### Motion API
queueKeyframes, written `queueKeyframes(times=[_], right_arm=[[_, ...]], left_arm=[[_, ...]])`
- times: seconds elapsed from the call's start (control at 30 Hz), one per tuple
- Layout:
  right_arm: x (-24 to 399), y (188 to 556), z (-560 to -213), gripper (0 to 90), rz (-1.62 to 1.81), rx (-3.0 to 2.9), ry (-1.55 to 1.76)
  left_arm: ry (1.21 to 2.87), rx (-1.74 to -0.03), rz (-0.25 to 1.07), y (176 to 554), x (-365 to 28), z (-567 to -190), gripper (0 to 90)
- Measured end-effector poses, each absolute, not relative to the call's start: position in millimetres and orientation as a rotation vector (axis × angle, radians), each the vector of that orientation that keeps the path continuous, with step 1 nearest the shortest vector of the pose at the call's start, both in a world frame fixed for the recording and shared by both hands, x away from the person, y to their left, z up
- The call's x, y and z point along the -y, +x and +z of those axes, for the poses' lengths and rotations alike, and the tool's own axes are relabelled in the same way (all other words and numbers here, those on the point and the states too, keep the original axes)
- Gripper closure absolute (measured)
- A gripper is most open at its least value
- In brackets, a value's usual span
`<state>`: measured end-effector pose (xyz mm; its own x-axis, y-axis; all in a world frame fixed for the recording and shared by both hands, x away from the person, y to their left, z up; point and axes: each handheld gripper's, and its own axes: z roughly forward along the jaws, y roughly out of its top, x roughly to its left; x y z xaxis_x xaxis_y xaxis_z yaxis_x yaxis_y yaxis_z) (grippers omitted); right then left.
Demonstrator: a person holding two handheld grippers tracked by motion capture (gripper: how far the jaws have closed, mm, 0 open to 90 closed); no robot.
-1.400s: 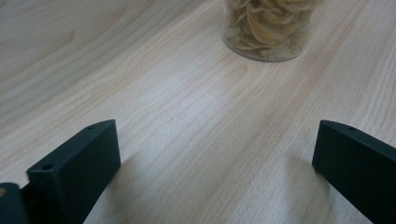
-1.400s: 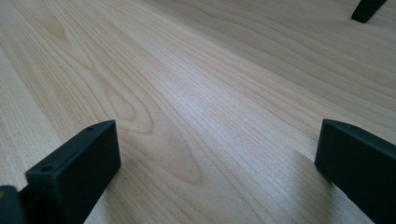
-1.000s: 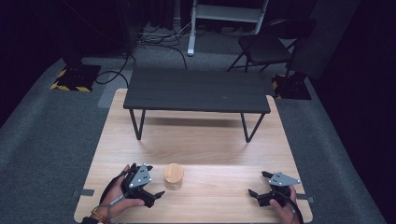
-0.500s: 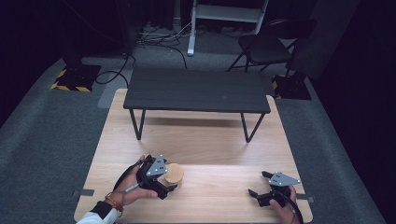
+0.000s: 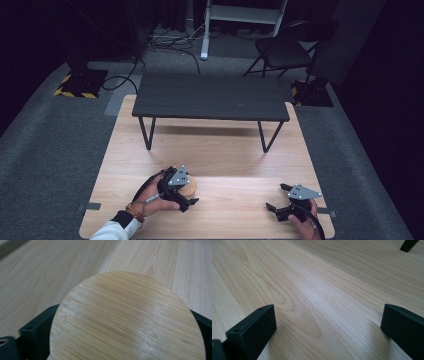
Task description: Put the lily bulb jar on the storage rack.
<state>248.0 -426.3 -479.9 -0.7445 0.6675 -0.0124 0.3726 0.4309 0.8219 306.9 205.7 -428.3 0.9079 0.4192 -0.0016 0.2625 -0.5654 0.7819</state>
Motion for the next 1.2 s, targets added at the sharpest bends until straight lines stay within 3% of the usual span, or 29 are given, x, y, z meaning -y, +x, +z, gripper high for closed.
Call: queueKeyframes(times=[0.23, 0.67, 1.2], right_arm=[[426.5, 248.2, -479.9, 0.0, 1.226, -2.354, 0.889], [426.5, 248.2, -479.9, 0.0, 1.226, -2.354, 0.889], [426.5, 248.3, -479.9, 0.0, 1.226, -2.354, 0.889]], left_arm=[[2.168, -0.457, 0.218, 311.5, -209.4, -432.6, 25.3], [2.063, -0.533, 0.217, 309.2, -225.1, -431.1, 25.7], [2.010, -0.491, 0.259, 334.5, -226.3, -347.2, 25.7]])
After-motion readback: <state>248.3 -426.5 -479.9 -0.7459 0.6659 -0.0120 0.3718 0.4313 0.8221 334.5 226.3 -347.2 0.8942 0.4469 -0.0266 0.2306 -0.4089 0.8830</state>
